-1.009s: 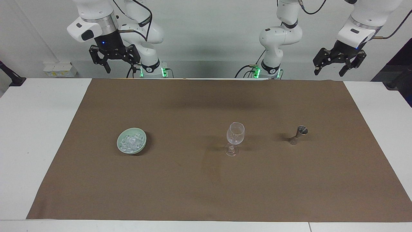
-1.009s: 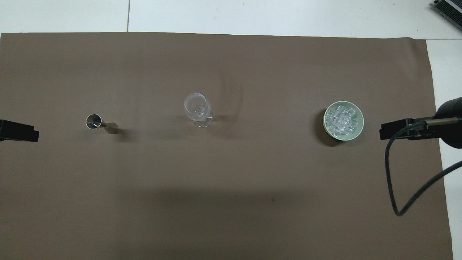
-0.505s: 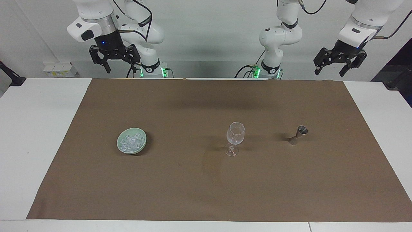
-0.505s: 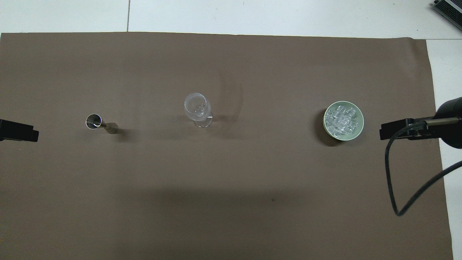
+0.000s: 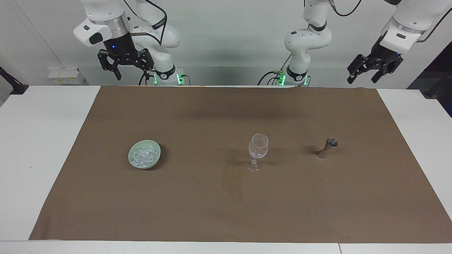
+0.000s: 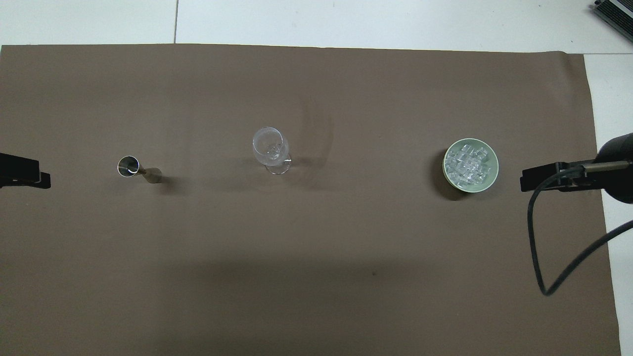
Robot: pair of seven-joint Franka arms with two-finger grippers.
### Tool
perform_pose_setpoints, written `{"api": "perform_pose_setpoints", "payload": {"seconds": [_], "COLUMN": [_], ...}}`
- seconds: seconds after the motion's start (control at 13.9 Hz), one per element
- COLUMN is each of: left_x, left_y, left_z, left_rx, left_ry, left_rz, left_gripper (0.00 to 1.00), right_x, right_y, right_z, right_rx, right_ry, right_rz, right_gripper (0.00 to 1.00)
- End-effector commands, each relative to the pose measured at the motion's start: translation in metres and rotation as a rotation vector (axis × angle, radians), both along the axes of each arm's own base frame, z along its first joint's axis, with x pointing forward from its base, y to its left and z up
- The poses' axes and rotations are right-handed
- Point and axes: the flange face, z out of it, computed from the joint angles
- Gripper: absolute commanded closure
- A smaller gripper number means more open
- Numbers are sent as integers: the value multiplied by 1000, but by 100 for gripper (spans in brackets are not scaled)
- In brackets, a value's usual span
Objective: Pour wine and add ice with both arms
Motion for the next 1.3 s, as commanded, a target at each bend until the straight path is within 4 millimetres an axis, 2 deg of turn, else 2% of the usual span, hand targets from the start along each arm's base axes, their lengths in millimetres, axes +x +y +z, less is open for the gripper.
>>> {"api": "perform_pose_setpoints", "payload": {"seconds": [0.0, 0.14, 0.43, 0.5, 0.58, 0.94, 1.23], "left_x": [-4, 4, 25, 32, 38, 56, 74], "left_y": [16, 41, 52, 67, 84, 135, 146], "left_z": [-22, -34, -71, -82, -95, -180, -226], "left_rx": [-20, -115, -160, -199, -243, -453, -532], "left_ry": [50, 55, 166, 186, 222, 420, 500], "left_rz": [96, 250, 581, 676, 763, 1033, 1159], "left_gripper": [0, 0, 0, 0, 0, 0, 0], "right_x": [-1, -1, -1, -1, -1, -1, -1], "right_y": [-3, -4, -4, -3, -3, -3, -4], "right_z": [1, 1, 1, 1, 1, 1, 1], "right_rx": [18, 18, 18, 18, 18, 18, 18], "right_ry": [0, 0, 0, 0, 0, 0, 0], "right_rz": [12, 10, 10, 12, 12, 12, 10], "right_gripper": [0, 0, 0, 0, 0, 0, 0]}}
